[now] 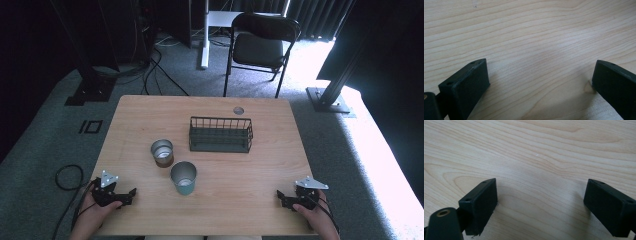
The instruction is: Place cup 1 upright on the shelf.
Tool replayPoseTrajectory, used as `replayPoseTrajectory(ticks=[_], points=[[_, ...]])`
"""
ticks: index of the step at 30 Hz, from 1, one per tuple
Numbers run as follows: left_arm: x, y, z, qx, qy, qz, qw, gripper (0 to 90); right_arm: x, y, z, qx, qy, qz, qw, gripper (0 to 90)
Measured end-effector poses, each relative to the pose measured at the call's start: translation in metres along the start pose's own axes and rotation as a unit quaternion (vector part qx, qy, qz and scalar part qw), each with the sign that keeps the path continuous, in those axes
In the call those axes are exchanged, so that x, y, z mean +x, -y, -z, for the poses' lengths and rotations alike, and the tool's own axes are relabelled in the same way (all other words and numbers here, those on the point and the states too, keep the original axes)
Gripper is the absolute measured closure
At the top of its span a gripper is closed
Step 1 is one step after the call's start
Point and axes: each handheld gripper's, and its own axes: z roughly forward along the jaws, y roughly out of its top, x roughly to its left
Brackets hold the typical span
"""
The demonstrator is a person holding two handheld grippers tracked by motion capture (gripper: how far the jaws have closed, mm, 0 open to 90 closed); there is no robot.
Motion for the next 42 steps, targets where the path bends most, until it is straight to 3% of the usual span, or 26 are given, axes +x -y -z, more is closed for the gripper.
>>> replayPoseTrajectory(ticks=[8,11,23,28,42], points=[[0.000,0.000,0.000,0.000,0.000,0.000,1.0000,1.7,0.000,0.000,0.000,0.000,0.000,0.000,1.0000,11.3],[0.000,0.000,0.000,0.000,0.000,0.000,1.0000,1.7,0.001,0.003,0.003,0.001,-0.013,0.012,0.9998,11.3],[0.000,0.000,0.000,0.000,0.000,0.000,1.0000,1.7,0.000,0.002,0.002,0.000,-0.029,0.029,0.9992,11.3],[0.000,0.000,0.000,0.000,0.000,0.000,1.0000,1.7,0.005,-0.002,-0.001,-0.002,-0.050,0.031,0.9983,13.1],[0.000,0.000,0.000,0.000,0.000,0.000,1.0000,1.7,0.026,-0.023,-0.013,-0.014,-0.069,0.065,0.9954,13.1]])
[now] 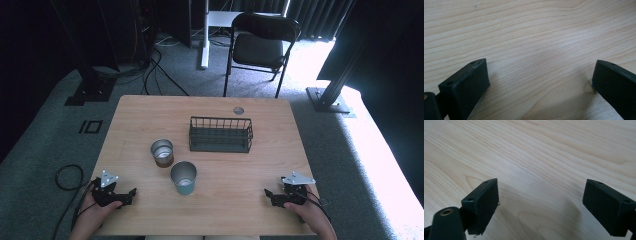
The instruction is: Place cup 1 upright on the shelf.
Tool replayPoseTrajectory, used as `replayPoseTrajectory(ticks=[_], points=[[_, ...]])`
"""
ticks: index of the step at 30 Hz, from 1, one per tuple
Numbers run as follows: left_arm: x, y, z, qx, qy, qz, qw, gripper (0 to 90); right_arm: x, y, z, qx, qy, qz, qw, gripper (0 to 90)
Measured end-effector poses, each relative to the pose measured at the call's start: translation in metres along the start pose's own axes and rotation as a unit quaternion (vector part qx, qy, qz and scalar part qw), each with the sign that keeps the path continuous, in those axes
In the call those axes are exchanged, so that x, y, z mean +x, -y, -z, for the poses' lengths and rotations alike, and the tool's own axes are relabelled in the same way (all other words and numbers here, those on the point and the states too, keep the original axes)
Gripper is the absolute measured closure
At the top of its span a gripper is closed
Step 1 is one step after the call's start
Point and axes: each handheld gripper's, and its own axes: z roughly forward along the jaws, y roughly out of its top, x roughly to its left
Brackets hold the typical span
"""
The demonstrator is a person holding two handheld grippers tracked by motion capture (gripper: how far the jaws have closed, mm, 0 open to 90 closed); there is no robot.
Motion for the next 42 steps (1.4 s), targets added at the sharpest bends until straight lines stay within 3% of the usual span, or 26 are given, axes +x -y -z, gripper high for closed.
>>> replayPoseTrajectory(ticks=[13,16,26,42], points=[[0.000,0.000,0.000,0.000,0.000,0.000,1.0000,1.7,0.016,-0.015,-0.012,-0.003,-0.029,0.024,0.9993,13.1],[0.000,0.000,0.000,0.000,0.000,0.000,1.0000,1.7,0.024,-0.019,-0.017,-0.009,-0.046,0.028,0.9985,13.0],[0.000,0.000,0.000,0.000,0.000,0.000,1.0000,1.7,0.038,-0.031,-0.026,-0.011,-0.068,0.050,0.9964,13.0],[0.000,0.000,0.000,0.000,0.000,0.000,1.0000,1.7,0.061,-0.053,-0.039,-0.028,-0.093,0.072,0.9926,13.1]])
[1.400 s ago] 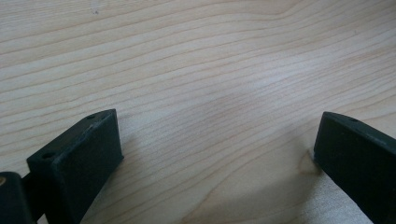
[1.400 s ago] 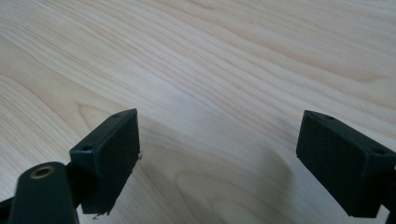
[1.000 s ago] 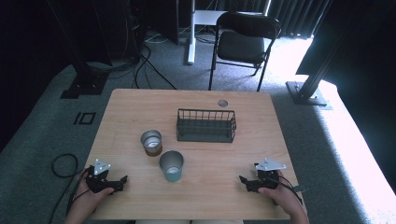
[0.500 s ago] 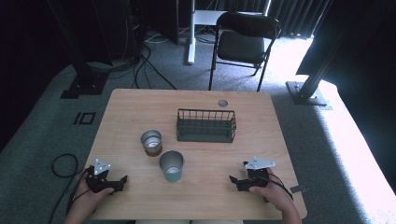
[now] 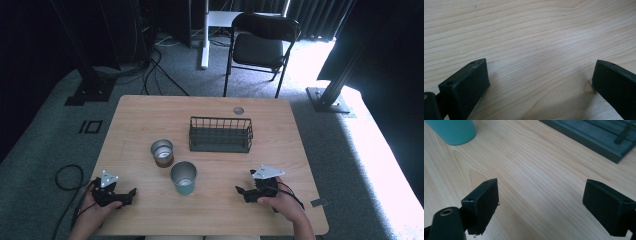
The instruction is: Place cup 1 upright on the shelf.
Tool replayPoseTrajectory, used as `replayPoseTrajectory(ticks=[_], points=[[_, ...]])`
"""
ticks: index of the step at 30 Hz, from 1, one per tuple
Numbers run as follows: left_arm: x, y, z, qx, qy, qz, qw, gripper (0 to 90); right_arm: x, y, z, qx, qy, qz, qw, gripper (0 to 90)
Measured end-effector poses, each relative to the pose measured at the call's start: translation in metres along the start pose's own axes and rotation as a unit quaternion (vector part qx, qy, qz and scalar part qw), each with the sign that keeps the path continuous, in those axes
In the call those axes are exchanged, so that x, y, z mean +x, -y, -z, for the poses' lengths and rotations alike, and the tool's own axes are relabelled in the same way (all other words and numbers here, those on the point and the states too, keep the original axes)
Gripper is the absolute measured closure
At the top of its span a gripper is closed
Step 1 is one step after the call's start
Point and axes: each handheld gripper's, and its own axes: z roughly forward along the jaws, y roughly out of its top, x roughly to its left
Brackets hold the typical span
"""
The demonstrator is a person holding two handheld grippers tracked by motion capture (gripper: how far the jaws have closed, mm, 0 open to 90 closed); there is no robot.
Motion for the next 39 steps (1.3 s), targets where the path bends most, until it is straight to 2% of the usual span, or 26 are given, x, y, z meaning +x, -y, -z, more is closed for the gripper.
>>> replayPoseTrajectory(ticks=[19,31,39], points=[[0.000,0.000,0.000,0.000,0.000,0.000,1.0000,1.7,0.027,-0.028,-0.020,-0.015,-0.047,0.038,0.9980,13.1],[0.000,0.000,0.000,0.000,0.000,0.000,1.0000,1.7,0.048,-0.044,-0.037,-0.020,-0.083,0.063,0.9943,13.3],[0.000,0.000,0.000,0.000,0.000,0.000,1.0000,1.7,0.057,-0.053,-0.043,-0.028,-0.096,0.074,0.9923,13.3]])
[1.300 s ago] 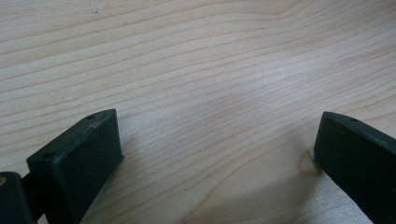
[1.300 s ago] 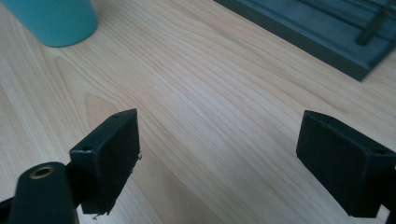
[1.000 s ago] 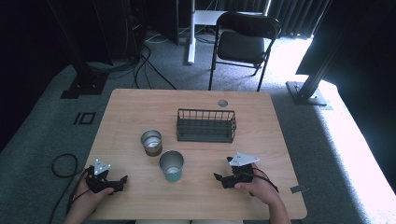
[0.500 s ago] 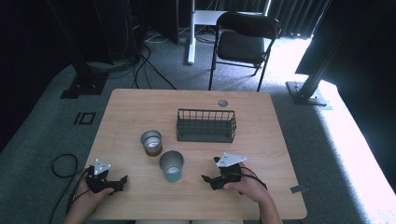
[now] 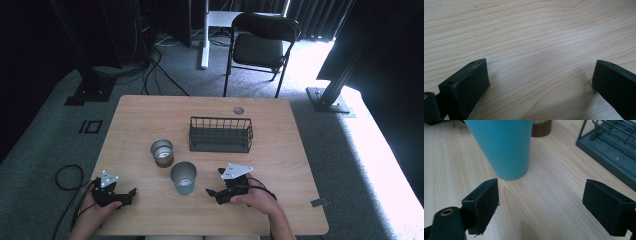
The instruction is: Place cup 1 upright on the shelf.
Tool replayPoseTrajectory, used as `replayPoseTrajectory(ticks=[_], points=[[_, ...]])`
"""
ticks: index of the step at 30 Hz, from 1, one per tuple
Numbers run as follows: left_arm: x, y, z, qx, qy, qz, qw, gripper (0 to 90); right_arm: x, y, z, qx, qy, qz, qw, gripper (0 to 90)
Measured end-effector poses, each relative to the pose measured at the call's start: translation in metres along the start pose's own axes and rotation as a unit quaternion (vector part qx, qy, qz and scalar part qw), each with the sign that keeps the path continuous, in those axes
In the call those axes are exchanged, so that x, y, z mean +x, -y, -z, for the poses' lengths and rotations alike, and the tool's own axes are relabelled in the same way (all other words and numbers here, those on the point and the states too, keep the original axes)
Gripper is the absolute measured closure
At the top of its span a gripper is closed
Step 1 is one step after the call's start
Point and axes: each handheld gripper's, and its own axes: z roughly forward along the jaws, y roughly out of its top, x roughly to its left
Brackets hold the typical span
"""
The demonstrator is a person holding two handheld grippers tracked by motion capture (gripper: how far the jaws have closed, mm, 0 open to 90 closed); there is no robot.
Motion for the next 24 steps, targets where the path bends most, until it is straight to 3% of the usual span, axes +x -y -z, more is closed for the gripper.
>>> replayPoseTrajectory(ticks=[11,24], points=[[0.000,0.000,0.000,0.000,0.000,0.000,1.0000,1.7,0.014,-0.017,-0.010,-0.019,-0.023,0.025,0.9992,13.3],[0.000,0.000,0.000,0.000,0.000,0.000,1.0000,1.7,0.023,-0.030,-0.022,-0.037,-0.047,0.033,0.9977,13.3]])
